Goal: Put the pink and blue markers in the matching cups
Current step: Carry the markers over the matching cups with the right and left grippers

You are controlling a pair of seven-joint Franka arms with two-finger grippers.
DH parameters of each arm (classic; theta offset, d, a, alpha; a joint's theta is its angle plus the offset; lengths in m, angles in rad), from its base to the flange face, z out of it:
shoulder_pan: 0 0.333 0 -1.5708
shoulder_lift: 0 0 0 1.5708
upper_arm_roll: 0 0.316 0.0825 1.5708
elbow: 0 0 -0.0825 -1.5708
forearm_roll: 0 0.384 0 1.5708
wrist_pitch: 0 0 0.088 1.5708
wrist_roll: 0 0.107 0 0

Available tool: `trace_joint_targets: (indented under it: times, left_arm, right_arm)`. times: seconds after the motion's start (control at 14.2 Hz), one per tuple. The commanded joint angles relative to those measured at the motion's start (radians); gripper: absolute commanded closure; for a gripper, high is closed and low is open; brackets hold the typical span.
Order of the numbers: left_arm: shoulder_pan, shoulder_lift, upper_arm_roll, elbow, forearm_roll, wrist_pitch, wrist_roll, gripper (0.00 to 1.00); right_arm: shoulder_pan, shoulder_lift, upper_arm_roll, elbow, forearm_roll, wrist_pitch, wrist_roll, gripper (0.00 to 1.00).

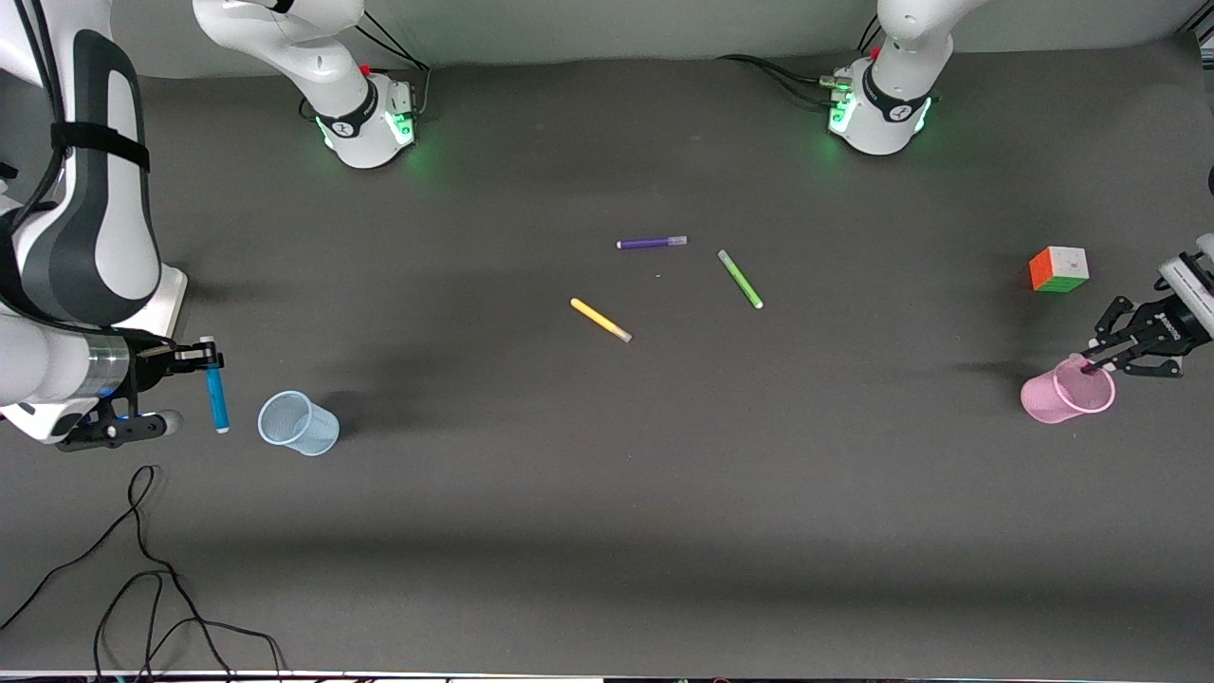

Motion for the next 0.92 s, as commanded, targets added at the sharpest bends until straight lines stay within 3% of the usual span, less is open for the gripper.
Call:
trace_joint_targets:
  times: [0.0,0.28,0.35,0.42,0.49,0.64,0.71,0.78,0.85]
  left_arm:
    - [0.016,0.020,-0.012,0.029,-0.024,-0.017,0.030,1.00]
    - [0.021,0.041,-0.012,0.035,-0.030,-0.017,0.032,1.00]
    - [0.021,0.049,-0.012,0.036,-0.032,-0.020,0.032,0.91]
    - [0.021,0.056,-0.012,0.041,-0.030,-0.033,0.030,0.59]
    - [0.021,0.069,-0.012,0.047,-0.032,-0.042,0.030,0.40]
    - [0.022,0.079,-0.012,0.056,-0.032,-0.047,0.030,0.30]
    - [0.022,0.081,-0.012,0.059,-0.032,-0.050,0.030,0.13]
    - [0.022,0.081,-0.012,0.062,-0.032,-0.050,0.029,0.04]
    - [0.021,0.079,-0.012,0.068,-0.032,-0.051,0.024,0.03]
  right_arm:
    - [-0.004,0.048,-0.007,0.021,0.023,-0.043,-0.023,0.86]
    - [-0.085,0.208,0.003,0.168,0.107,-0.187,-0.030,0.86]
    - [-0.093,0.244,0.003,0.203,0.126,-0.213,-0.033,0.86]
    - [-0.104,0.271,0.003,0.219,0.138,-0.230,-0.033,0.86]
    - [-0.110,0.291,0.005,0.225,0.149,-0.235,-0.033,0.86]
    - [-0.108,0.319,0.011,0.236,0.153,-0.235,-0.031,0.86]
    - [-0.108,0.337,0.011,0.245,0.155,-0.235,-0.031,0.86]
    - [-0.108,0.356,0.015,0.248,0.158,-0.235,-0.031,0.86]
    - [-0.108,0.368,0.017,0.256,0.169,-0.235,-0.030,0.86]
